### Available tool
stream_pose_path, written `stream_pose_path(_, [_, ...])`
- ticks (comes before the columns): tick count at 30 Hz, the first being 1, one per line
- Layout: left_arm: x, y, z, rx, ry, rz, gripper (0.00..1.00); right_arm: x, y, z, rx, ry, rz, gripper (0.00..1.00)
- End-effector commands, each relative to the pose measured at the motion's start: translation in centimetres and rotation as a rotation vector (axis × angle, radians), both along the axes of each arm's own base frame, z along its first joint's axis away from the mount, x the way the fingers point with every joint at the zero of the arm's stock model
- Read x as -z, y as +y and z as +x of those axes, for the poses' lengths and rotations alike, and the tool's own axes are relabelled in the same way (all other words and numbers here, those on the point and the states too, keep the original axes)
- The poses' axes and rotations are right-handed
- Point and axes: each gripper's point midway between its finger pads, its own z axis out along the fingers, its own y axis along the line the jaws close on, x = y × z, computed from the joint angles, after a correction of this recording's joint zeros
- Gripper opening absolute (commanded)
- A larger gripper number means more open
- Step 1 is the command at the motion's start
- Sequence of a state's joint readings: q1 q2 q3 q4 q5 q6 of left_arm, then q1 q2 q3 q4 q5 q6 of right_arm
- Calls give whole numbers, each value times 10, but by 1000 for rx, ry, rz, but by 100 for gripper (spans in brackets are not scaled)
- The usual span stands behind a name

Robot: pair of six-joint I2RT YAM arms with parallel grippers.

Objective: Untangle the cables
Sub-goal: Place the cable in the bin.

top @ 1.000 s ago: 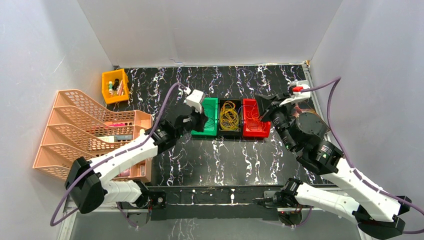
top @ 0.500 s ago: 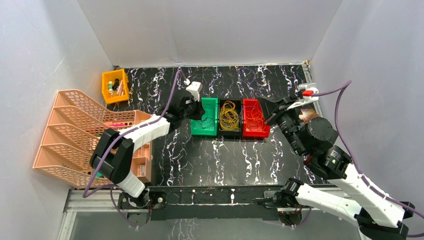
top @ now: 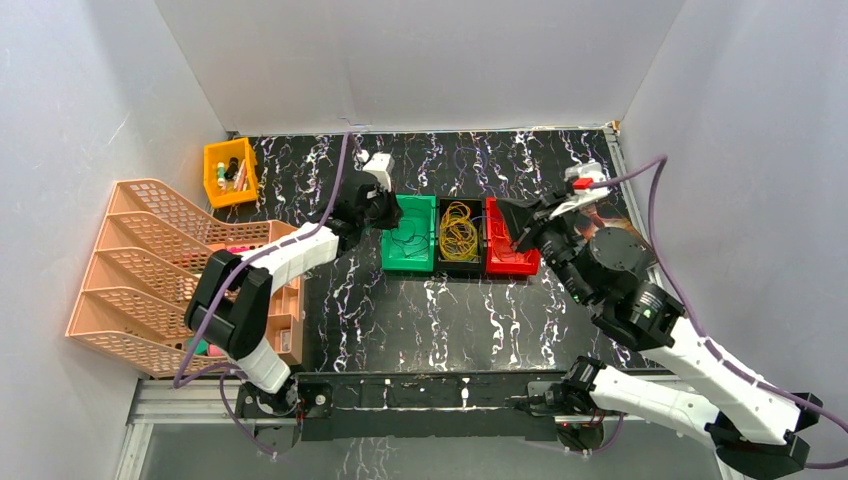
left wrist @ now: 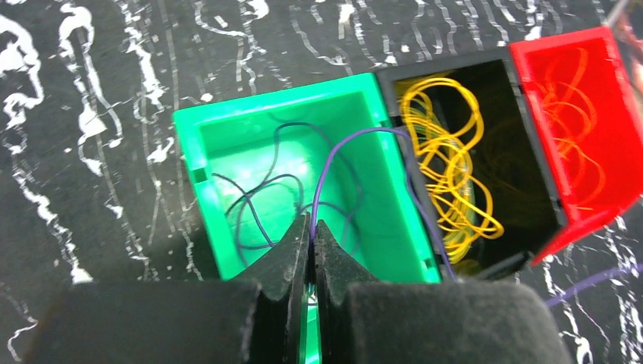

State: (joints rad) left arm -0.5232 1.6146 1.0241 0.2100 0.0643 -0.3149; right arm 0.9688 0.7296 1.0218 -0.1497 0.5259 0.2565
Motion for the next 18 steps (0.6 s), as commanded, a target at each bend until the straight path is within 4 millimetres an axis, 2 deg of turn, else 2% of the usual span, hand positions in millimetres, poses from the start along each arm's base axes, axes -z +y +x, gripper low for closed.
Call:
stream_pose_path(1, [19, 19, 8, -90, 47, 61, 0, -40, 25, -2, -103, -100, 47, 0])
stream_pose_path(4, [24, 16, 7, -76, 59, 55, 2, -48, 42, 5, -123, -110, 46, 0])
stream_pose_path(7, [28, 15, 8, -75, 66, 57, 7, -52, 55, 21, -90, -116, 48, 0])
stream_pose_path(14, [21, 20, 3, -88, 58, 54, 33, -58, 96, 55, -83, -125, 32, 0])
stream_pose_path(18, [11, 23, 1, -97, 39, 48, 41, -58, 113, 75, -98, -122, 40, 0])
